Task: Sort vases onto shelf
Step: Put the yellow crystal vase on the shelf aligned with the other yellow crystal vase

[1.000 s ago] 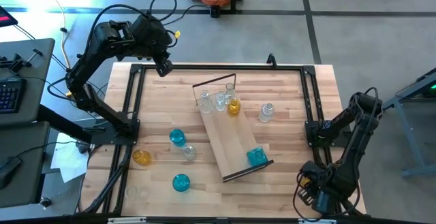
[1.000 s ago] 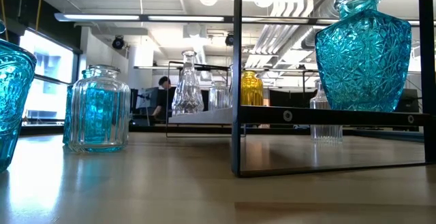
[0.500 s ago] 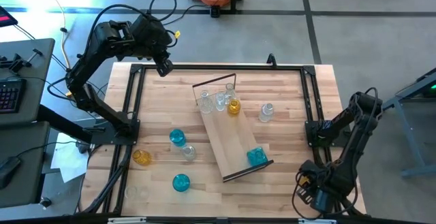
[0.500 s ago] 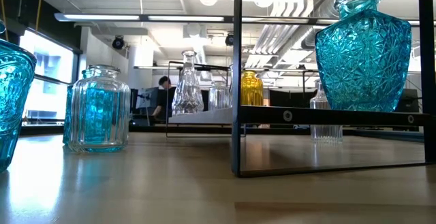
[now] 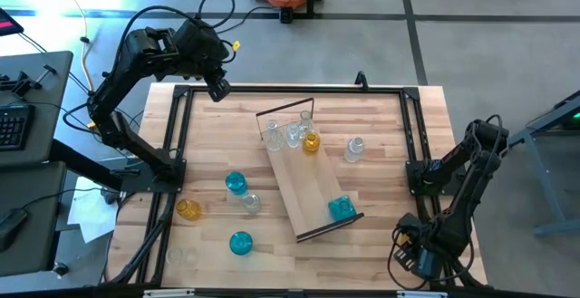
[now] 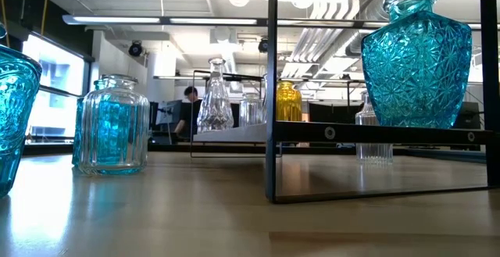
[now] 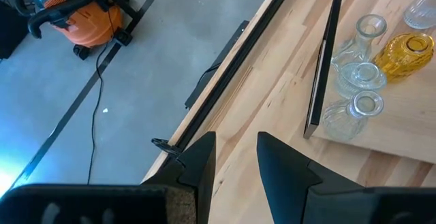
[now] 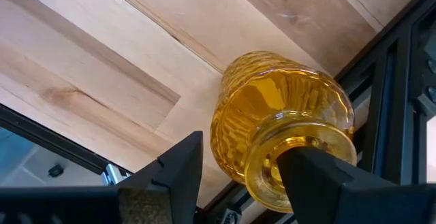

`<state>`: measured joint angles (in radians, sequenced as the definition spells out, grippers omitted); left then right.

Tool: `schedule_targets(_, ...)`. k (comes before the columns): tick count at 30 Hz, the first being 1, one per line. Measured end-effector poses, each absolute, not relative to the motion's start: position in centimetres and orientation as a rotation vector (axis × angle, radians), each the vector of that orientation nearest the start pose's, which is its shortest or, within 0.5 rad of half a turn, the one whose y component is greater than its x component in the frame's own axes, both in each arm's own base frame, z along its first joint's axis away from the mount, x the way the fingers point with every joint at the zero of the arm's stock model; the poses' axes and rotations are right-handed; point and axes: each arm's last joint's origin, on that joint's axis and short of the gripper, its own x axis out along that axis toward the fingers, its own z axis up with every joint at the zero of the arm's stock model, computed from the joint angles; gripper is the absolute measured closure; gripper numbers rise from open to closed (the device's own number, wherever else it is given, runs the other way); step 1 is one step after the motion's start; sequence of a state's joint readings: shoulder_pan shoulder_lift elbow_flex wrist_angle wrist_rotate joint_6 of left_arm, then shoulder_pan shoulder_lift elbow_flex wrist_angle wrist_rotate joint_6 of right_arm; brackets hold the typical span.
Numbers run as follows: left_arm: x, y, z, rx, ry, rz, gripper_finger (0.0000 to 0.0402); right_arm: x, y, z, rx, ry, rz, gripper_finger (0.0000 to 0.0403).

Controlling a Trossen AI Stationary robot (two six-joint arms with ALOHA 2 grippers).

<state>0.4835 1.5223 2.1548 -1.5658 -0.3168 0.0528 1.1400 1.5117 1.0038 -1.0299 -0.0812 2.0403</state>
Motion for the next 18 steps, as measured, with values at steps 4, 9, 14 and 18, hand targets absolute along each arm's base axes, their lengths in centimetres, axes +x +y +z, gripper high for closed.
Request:
schedule_targets(4,19.59,11.31,48.39,-0.033,0.973,0.715,0.0300,10.22,22.84,20.32,0.731,1.543,-0.690,0.0261)
schedule_targets(9,19.60,11.31,48.39,-0.033,0.972,0.714,0.0300,10.21,22.92,20.33,0.737,1.550,-0.684,0.0335)
schedule_targets(14,19.60,11.31,48.39,-0.033,0.972,0.714,0.0300,10.18,22.91,20.33,0.730,1.561,-0.681,0.0376)
schedule_targets(18,19.60,11.31,48.39,-0.034,0.972,0.714,0.0300,10.17,22.91,20.36,0.730,1.569,-0.682,0.0376)
